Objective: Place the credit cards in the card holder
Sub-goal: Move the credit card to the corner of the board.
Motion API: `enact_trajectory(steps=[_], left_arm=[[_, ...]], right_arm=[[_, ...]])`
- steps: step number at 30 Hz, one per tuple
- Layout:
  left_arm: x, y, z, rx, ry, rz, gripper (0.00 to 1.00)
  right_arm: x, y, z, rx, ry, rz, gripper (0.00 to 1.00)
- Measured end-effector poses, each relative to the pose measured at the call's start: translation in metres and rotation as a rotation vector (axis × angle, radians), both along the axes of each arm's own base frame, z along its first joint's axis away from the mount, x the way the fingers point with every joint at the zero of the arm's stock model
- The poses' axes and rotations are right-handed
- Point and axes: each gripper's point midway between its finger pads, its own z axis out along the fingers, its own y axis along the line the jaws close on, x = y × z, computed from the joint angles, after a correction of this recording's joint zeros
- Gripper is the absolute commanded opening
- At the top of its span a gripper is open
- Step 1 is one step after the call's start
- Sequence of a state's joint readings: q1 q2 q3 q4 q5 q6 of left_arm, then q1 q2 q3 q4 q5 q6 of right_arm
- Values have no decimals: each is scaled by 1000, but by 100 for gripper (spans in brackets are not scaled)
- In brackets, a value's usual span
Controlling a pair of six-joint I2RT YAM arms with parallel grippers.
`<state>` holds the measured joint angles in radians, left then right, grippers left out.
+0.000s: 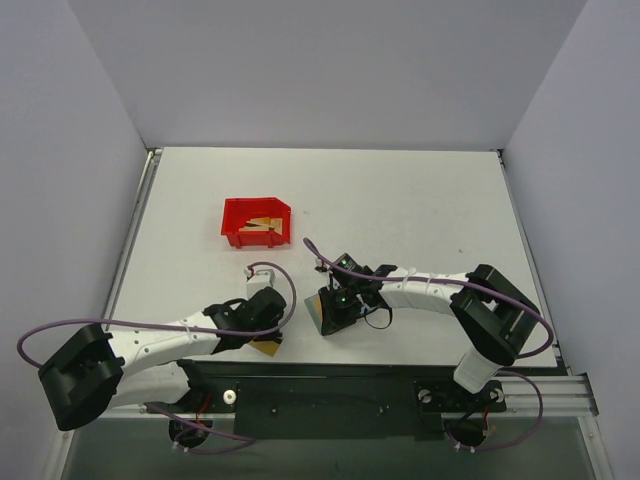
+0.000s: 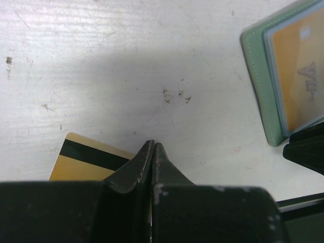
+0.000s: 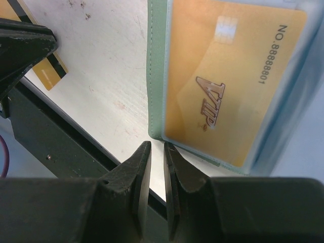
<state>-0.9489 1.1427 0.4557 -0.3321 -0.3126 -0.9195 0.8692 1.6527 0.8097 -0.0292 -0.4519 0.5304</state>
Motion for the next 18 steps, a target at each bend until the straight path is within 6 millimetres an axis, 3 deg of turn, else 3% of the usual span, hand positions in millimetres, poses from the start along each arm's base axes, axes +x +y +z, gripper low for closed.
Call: enact_trajectory(steps=[7, 18], left_arm=[[-3, -1, -1, -7, 9, 4, 0], [-34, -4, -2, -20, 60, 10, 0]], right_arm=[[0, 0, 0, 0, 0, 0, 13], [0, 1, 0, 3, -1, 1, 13]])
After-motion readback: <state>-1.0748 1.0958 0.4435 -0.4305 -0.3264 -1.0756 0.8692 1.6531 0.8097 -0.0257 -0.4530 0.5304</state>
